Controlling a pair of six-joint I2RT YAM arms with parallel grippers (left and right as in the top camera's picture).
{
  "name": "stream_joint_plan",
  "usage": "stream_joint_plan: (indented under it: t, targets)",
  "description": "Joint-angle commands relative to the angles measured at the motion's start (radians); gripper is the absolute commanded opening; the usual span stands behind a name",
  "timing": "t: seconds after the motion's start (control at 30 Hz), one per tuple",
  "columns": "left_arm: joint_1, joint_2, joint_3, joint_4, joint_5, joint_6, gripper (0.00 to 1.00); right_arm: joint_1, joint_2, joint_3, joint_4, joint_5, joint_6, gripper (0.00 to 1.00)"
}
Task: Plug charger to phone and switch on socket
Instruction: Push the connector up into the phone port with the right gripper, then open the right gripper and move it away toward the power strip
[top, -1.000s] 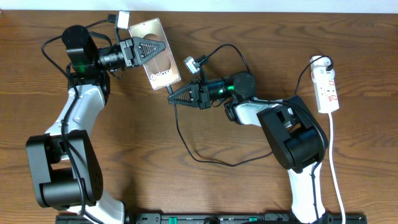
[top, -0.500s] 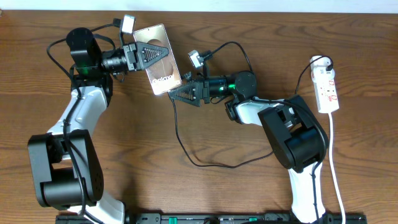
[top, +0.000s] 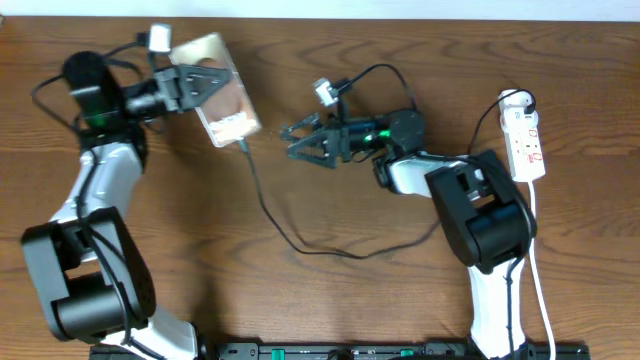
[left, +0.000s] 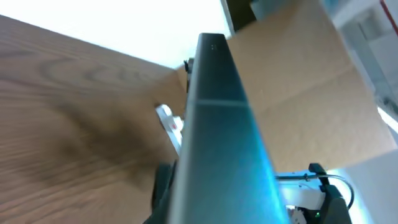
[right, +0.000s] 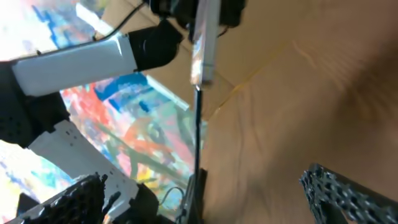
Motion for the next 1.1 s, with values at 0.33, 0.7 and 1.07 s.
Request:
stream_joint_plan:
  t: [0.33, 0.7, 1.07]
  targets:
    - [0.07, -0.001, -0.002, -0.053, 0.051, -0.031, 0.07, -0.059, -0.005, 0.008, -0.258, -0.014, -0.072, 0.99]
    - [0.058, -0.001, -0.002, -0.052, 0.032, -0.023, 0.07, -0.068, -0.005, 0.008, -0.537, 0.191, -0.227, 0.99]
    - [0.006, -0.001, -0.003, -0.052, 0.006, 0.0, 0.07, -0.243, -0.06, 0.043, -0.728, 0.291, -0.36, 0.99]
